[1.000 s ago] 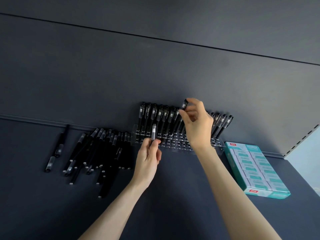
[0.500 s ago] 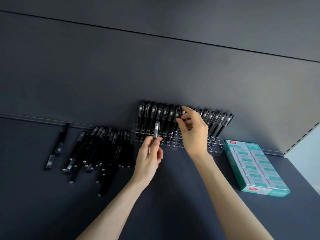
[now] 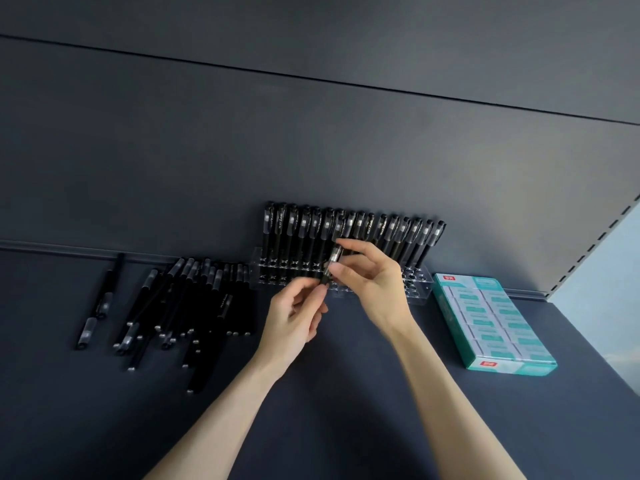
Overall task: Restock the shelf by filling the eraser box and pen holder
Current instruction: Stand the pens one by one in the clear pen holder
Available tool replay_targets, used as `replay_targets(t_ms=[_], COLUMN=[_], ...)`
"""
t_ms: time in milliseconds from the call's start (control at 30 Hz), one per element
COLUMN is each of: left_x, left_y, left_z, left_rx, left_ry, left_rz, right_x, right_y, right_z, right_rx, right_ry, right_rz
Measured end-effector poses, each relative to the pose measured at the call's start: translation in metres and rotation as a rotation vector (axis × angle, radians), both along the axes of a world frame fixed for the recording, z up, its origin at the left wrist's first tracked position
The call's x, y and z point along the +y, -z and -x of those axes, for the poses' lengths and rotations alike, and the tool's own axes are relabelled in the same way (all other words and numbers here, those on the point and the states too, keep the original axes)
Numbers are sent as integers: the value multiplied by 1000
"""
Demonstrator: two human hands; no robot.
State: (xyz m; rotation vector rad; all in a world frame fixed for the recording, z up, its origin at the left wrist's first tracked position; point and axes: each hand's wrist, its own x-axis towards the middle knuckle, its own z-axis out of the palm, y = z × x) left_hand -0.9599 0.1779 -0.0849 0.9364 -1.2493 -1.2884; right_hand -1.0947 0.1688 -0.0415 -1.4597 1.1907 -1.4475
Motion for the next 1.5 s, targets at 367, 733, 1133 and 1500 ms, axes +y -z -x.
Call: replay_targets(t_ms=[367,733,1133,1500], left_x=[-34,-59,-63,-53], left_y=[0,-2,5,-5], left_z=[-19,-29,-32,-34], left_rx=[-371,-529,-531,-651], left_ry=[-522,-429,-468,-406], left_rz=[60,-10,12,20], right_x=[-15,-37,-44,-28], right_y=[-27,-24,3,5], right_z=[20,16,10,9], right_rx=[213,301,466,458], right_ry=[435,509,428,427], right_rz=[284,362,253,327])
